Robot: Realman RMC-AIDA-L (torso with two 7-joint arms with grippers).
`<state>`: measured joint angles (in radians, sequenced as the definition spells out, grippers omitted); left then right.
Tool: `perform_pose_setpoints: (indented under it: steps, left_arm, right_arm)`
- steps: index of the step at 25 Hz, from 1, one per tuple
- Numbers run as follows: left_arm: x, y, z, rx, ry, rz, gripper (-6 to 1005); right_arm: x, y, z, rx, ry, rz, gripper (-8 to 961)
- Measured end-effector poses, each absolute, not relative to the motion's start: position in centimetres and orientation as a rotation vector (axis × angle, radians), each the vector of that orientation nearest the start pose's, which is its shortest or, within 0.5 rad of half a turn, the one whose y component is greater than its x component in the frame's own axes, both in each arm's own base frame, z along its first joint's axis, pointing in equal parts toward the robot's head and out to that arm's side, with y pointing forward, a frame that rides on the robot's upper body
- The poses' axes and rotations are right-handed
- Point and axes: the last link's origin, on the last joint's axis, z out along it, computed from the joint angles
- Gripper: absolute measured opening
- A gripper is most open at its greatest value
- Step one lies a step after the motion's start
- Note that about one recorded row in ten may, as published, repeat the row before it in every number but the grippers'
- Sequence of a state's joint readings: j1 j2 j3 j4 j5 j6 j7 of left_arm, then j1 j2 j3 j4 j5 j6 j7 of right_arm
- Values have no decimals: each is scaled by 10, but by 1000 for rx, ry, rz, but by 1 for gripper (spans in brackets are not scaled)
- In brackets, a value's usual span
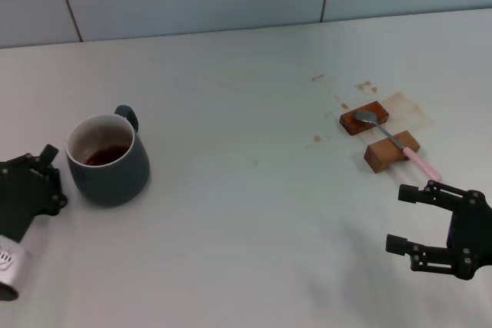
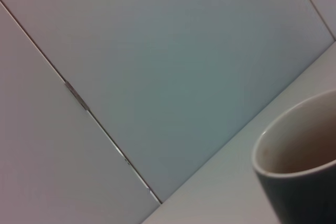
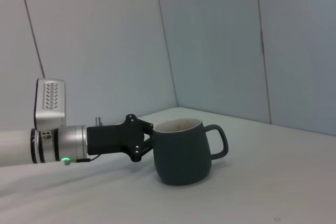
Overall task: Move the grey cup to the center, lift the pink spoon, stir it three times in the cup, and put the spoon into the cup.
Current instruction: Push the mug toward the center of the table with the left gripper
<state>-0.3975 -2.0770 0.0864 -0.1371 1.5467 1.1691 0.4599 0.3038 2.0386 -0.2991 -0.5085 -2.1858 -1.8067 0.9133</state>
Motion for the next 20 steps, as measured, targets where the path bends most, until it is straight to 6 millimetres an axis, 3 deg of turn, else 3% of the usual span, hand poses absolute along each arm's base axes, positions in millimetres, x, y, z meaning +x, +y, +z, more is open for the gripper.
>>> perform_pose_setpoints:
  steps: [20]
  left_arm:
    - [-300, 301, -96, -2009, -66, -291, 36]
  right_arm:
    - [340, 225, 22, -2578, 484, 815, 829]
